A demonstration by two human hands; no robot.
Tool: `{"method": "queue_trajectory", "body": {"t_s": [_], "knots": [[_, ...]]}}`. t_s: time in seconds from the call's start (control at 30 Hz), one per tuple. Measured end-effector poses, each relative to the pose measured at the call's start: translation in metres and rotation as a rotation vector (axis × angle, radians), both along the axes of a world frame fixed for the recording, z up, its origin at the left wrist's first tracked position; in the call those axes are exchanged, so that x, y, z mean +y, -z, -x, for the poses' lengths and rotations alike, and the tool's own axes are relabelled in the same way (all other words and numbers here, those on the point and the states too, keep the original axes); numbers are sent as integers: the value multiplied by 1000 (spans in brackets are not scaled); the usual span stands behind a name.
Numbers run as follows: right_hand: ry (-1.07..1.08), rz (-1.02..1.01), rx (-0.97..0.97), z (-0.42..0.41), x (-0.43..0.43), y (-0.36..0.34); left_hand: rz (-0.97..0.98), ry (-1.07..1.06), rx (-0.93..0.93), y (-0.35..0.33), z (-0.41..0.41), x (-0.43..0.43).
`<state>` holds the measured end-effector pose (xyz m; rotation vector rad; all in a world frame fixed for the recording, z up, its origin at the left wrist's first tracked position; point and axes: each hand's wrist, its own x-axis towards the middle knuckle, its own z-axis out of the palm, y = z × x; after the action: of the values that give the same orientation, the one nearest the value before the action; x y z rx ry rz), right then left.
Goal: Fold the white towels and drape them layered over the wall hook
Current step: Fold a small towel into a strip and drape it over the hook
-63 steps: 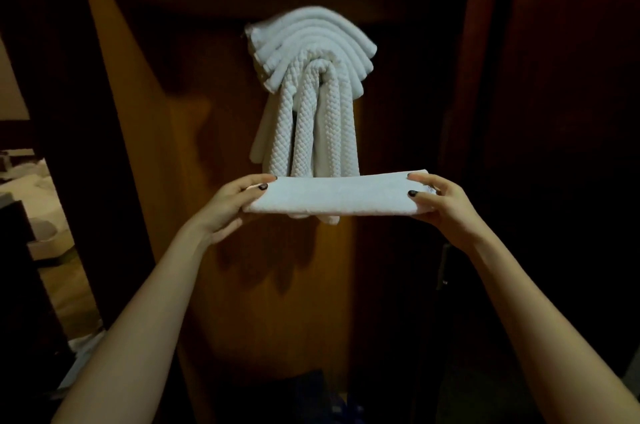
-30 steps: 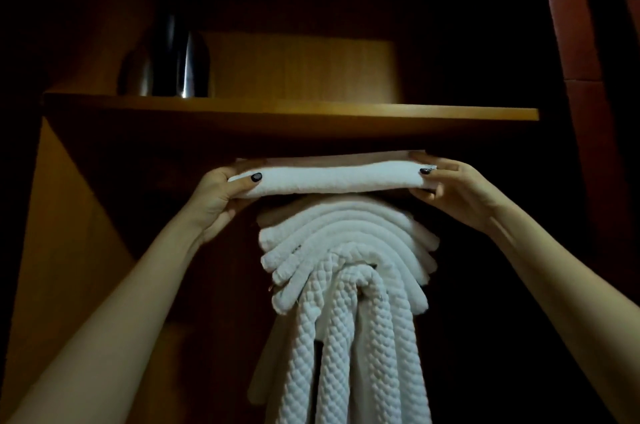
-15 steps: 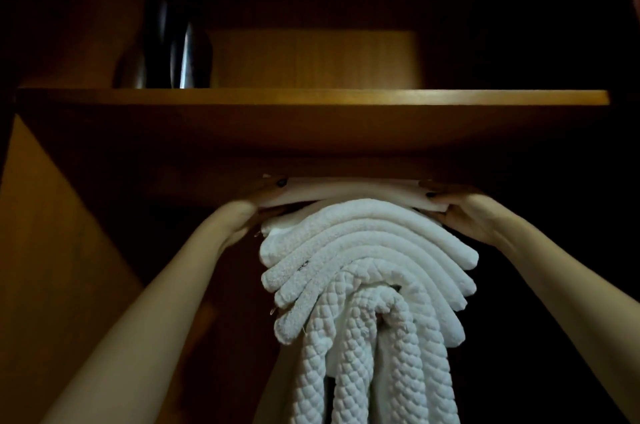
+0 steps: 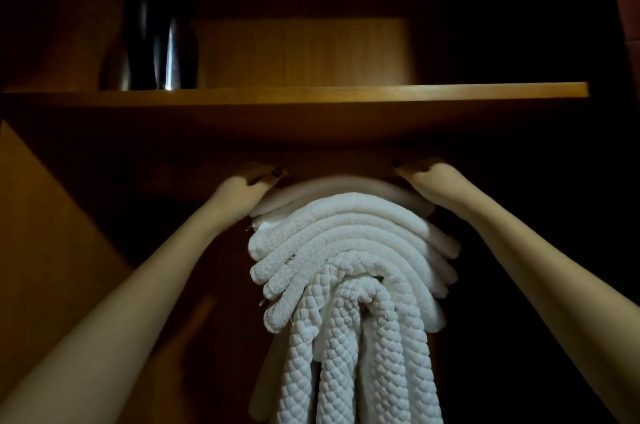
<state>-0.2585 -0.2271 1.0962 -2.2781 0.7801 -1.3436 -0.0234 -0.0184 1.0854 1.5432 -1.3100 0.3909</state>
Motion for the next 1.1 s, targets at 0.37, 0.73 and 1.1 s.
{"method": "queue_trajectory", "body": {"t_s": [0.37,0.73,1.1], "knots": [[-210,-41,400,-23,20,1,-263,8,105,10,6,-34],[-296,93,172,-5,42,14,-259,-18,-69,2,44,-6],[-237,475,108,23,148,99,80,-149,-280,96,93,85]]}}
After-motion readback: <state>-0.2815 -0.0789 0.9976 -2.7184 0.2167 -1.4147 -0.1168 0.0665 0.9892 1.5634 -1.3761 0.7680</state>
